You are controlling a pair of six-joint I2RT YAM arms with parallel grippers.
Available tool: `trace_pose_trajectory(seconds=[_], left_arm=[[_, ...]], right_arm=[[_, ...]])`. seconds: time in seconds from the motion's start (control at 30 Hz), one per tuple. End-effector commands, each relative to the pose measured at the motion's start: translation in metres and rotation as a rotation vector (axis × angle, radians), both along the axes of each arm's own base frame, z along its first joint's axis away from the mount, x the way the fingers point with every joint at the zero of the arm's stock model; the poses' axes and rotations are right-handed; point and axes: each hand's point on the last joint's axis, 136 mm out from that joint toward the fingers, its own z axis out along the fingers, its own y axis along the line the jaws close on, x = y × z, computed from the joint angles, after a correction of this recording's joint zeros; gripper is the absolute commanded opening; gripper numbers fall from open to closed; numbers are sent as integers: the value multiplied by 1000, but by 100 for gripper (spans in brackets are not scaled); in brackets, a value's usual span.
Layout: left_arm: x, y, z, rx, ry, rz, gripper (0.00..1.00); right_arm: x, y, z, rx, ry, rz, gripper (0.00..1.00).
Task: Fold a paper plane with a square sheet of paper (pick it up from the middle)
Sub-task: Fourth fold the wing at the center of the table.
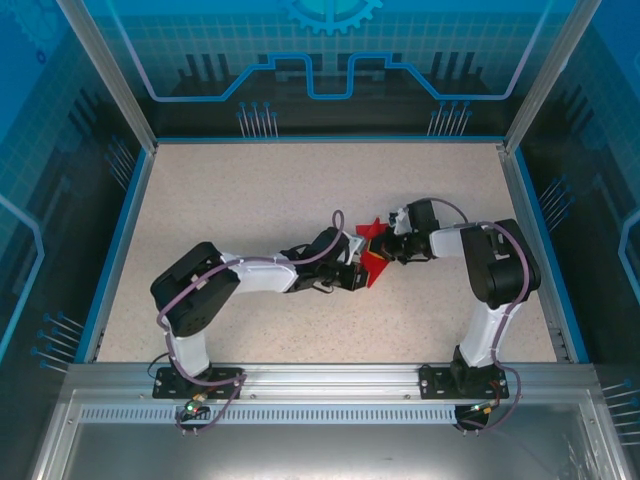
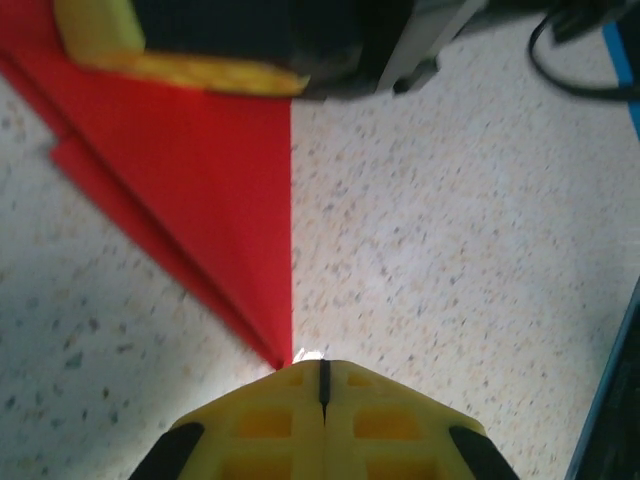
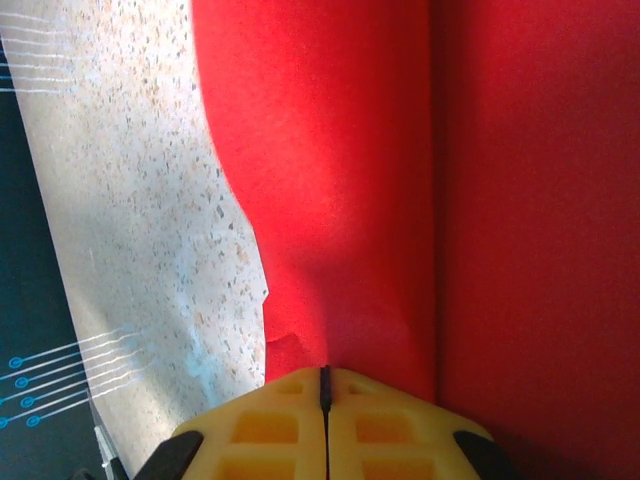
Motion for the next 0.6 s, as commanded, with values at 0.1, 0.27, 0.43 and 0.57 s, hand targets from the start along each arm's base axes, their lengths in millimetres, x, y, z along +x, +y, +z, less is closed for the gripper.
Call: trace_pose_trajectory(seconds=[0.1, 0.27, 0.43, 0.57], left_arm=[[22, -18, 9, -45, -33, 21, 0], [23, -22, -6, -21, -9, -2, 0], [15, -15, -26, 8, 18, -13, 0], [8, -4, -43, 59, 29, -15, 0]], right_arm=[[-27, 1, -5, 26, 95, -1, 6], [-30, 5, -2, 64, 97, -2, 6], [-30, 10, 3, 112, 104, -2, 6], [-30, 11, 5, 131, 107, -2, 6]])
